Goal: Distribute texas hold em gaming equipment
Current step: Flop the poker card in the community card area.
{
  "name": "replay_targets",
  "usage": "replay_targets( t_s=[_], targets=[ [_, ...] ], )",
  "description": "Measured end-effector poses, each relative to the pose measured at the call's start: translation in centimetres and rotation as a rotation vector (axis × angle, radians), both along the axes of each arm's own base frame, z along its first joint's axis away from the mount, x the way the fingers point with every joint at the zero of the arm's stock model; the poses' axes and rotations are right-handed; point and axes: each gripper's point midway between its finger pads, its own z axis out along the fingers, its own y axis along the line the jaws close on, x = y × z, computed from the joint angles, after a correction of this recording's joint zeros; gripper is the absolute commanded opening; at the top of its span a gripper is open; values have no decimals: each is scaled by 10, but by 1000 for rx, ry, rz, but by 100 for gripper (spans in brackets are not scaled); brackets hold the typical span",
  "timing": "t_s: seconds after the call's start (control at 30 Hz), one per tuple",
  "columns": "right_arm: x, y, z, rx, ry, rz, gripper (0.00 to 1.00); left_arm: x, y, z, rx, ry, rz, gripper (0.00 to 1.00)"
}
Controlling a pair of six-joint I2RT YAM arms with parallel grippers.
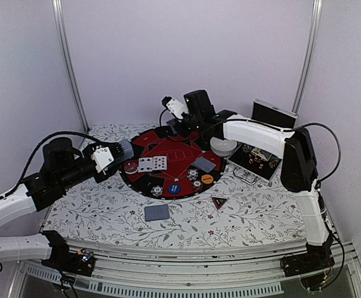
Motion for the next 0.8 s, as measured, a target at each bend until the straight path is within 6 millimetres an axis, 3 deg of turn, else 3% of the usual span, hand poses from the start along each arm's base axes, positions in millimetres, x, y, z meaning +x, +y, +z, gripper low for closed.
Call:
replay_targets(
  t_s=[0.13, 0.23, 0.3, 0.5, 0.63, 0.8],
  targets=[
    [29, 3, -92, -257, -69, -16, 1, 0, 0, 0, 0, 0, 0, 54],
    [38, 1, -139, -424, -119, -4, 1, 0, 0, 0, 0, 0, 0, 54],
    [40, -1, -154, -509, -157, 7, 1, 0, 0, 0, 0, 0, 0, 54],
    [26, 16, -168, -680, -297, 70, 1, 0, 0, 0, 0, 0, 0, 54],
    [7, 34, -200, -780, -326, 156, 1, 0, 0, 0, 0, 0, -1, 54],
    [-13, 41, -237, -853, -292, 239, 1, 0, 0, 0, 0, 0, -1, 54]
  ],
)
